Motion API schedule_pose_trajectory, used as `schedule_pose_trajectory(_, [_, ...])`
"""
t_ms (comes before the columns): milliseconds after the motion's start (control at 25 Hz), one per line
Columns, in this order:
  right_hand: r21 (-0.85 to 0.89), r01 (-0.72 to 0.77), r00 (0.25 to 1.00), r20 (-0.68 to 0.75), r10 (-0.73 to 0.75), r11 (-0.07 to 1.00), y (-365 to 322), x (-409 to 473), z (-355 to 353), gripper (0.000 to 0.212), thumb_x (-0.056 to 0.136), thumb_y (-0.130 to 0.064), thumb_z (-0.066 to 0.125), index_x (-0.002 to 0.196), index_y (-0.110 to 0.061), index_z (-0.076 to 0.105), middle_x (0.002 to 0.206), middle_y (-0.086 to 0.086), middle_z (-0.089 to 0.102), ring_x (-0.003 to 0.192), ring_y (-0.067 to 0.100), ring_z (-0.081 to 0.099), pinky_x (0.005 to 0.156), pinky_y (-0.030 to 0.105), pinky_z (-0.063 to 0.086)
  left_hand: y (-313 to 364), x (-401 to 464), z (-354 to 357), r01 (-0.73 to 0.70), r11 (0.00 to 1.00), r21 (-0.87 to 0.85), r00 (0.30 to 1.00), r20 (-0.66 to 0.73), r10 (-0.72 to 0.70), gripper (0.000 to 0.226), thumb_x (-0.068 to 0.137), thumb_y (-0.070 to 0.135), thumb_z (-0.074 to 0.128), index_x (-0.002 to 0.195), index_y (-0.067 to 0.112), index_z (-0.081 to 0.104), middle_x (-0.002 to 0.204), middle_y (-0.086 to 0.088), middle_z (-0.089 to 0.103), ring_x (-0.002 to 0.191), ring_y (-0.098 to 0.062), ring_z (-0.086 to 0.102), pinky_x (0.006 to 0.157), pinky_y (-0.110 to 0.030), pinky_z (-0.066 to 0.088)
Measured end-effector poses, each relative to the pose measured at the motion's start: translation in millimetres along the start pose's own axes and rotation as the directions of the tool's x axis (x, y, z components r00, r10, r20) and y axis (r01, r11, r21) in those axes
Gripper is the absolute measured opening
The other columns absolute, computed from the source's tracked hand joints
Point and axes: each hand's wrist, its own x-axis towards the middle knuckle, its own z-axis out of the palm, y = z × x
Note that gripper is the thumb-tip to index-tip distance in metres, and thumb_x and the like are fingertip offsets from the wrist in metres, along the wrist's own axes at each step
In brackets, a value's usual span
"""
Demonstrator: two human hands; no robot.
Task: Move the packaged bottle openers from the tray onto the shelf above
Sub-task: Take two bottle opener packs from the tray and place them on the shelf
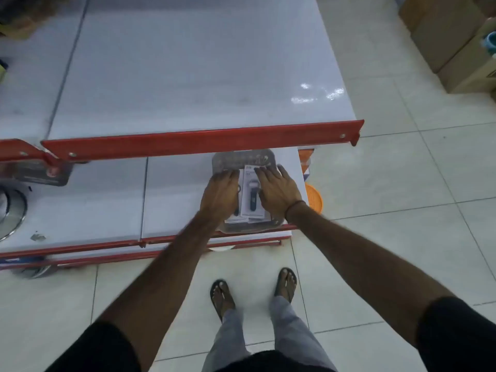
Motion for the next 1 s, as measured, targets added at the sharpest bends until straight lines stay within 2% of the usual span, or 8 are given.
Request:
schedule_pose_trajectory(40, [-0.029,0.024,0.999,0.034,-0.023,0.999,2,13,5,0.059,0.098,-0.029,0.040,0.152,-0.008,0.027,0.159,0.013,0.031,0.149,0.031,0.025,0.124,0.047,0.013,-5,14,2,-0.011,1.000,0.019,0.999,0.042,0.010,0.033,0.099,0.017,0.051,0.131,0.010,0.052,0.108,0.000,0.064,0.077,-0.010,0.062,0.079,-0.011,0.049])
schedule_pose_trajectory(120, [-0.042,0.043,0.994,0.098,-0.038,0.998,5,32,7,0.062,0.099,-0.031,0.039,0.152,-0.004,0.022,0.160,0.016,0.027,0.150,0.032,0.022,0.124,0.044,0.014,-15,29,8,-0.047,0.999,0.009,0.991,0.129,0.045,0.044,0.082,0.005,0.071,0.124,-0.001,0.060,0.105,-0.012,0.072,0.072,-0.022,0.066,0.068,-0.029,0.058])
schedule_pose_trajectory(200, [-0.018,0.054,0.985,0.162,-0.050,0.998,7,48,12,0.067,0.098,-0.034,0.044,0.152,-0.003,0.020,0.160,0.016,0.026,0.150,0.032,0.023,0.123,0.043,0.017,-33,42,23,-0.100,0.982,0.158,0.976,0.205,0.066,0.044,0.069,0.003,0.082,0.110,-0.003,0.067,0.095,-0.016,0.075,0.067,-0.030,0.067,0.061,-0.033,0.059])
schedule_pose_trajectory(360, [0.077,-0.008,0.980,0.201,-0.008,0.997,8,59,10,0.074,0.089,-0.033,0.061,0.149,-0.006,0.027,0.151,0.017,0.040,0.140,0.034,0.039,0.114,0.044,0.033,-22,53,15,-0.137,0.948,0.288,0.963,0.264,0.059,0.058,0.082,0.013,0.072,0.134,0.002,0.049,0.131,-0.018,0.059,0.112,-0.037,0.060,0.098,-0.046,0.052])
schedule_pose_trajectory(480, [0.098,-0.016,0.983,0.182,-0.002,0.995,5,57,1,0.078,0.080,-0.034,0.071,0.144,-0.009,0.033,0.146,0.013,0.045,0.134,0.032,0.044,0.112,0.043,0.036,-15,56,7,-0.180,0.922,0.343,0.957,0.276,0.085,0.065,0.083,0.018,0.073,0.139,0.005,0.041,0.144,-0.015,0.050,0.126,-0.035,0.052,0.107,-0.044,0.046])
schedule_pose_trajectory(680, [0.211,-0.051,0.998,-0.011,0.054,0.976,-5,28,-27,0.055,0.078,-0.022,0.068,0.130,-0.014,0.052,0.136,0.009,0.051,0.127,0.031,0.047,0.103,0.048,0.045,-10,45,-20,-0.060,0.997,0.056,0.992,0.118,0.053,0.057,0.077,0.000,0.073,0.129,0.014,0.053,0.140,-0.008,0.053,0.119,-0.030,0.057,0.094,-0.040,0.056])
schedule_pose_trajectory(800, [0.391,-0.050,0.992,-0.086,0.090,0.919,-10,3,-40,0.033,0.086,-0.015,0.060,0.118,-0.017,0.064,0.127,0.008,0.062,0.107,0.029,0.063,0.093,0.044,0.054,4,19,-38,-0.074,0.994,-0.082,0.997,-0.011,0.073,0.039,0.080,-0.004,0.065,0.116,0.013,0.064,0.126,-0.009,0.064,0.112,-0.026,0.061,0.099,-0.035,0.052])
schedule_pose_trajectory(1000, [0.483,-0.032,0.994,-0.079,0.080,0.875,-22,-40,-61,0.025,0.095,-0.021,0.052,0.113,-0.022,0.069,0.119,0.004,0.072,0.106,0.027,0.068,0.095,0.036,0.054,21,-30,-65,-0.019,0.966,-0.259,0.999,0.031,0.027,0.018,0.091,0.006,0.064,0.108,0.011,0.069,0.109,-0.009,0.074,0.096,-0.027,0.070,0.092,-0.029,0.056])
